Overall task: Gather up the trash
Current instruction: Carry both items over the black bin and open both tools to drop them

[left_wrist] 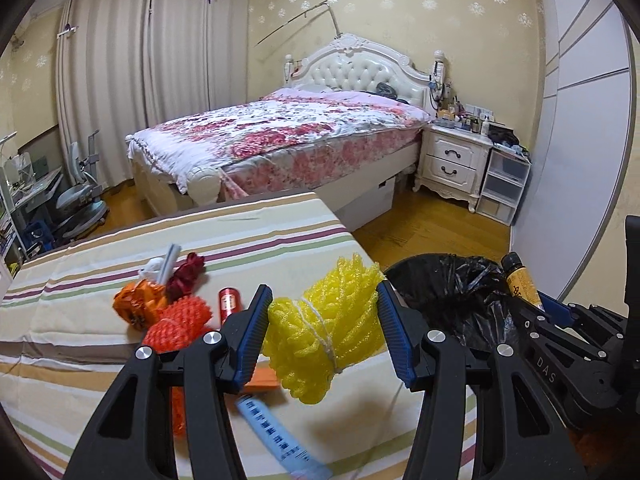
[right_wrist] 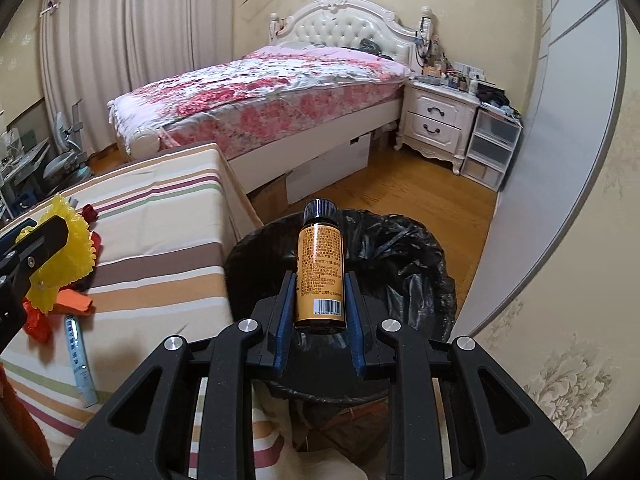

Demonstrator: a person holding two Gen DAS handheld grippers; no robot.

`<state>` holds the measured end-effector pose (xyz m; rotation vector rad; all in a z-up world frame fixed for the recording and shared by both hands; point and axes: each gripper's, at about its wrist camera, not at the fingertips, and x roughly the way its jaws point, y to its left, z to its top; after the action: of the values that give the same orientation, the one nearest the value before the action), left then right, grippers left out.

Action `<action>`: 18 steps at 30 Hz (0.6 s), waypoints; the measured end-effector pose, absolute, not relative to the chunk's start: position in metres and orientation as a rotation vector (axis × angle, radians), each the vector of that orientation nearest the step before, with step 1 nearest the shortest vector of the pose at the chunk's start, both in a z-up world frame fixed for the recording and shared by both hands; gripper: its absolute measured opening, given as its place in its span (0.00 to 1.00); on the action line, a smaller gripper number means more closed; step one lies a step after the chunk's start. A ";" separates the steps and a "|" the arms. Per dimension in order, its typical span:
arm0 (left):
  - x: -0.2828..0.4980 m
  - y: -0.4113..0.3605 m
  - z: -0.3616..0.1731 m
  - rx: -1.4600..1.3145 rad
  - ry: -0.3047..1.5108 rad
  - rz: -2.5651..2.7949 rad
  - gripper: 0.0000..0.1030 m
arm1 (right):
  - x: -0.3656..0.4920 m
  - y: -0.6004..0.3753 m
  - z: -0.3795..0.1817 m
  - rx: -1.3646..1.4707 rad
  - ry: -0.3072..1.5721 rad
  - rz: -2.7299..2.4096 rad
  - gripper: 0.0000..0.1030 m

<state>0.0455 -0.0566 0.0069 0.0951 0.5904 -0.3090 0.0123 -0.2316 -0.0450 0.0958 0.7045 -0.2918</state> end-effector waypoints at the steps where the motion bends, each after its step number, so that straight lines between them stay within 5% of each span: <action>1: 0.049 -0.065 0.005 0.102 0.592 -0.318 0.52 | 0.014 -0.236 -0.046 0.099 0.705 -0.302 0.23; 18: 0.095 -0.148 -0.028 0.171 0.674 -0.389 0.52 | 0.048 -0.288 -0.072 0.203 0.734 -0.400 0.23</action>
<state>0.0954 -0.1481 -0.0276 0.1709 0.6740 -0.3889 0.0475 -0.2877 -0.0717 0.2032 0.7336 -0.4000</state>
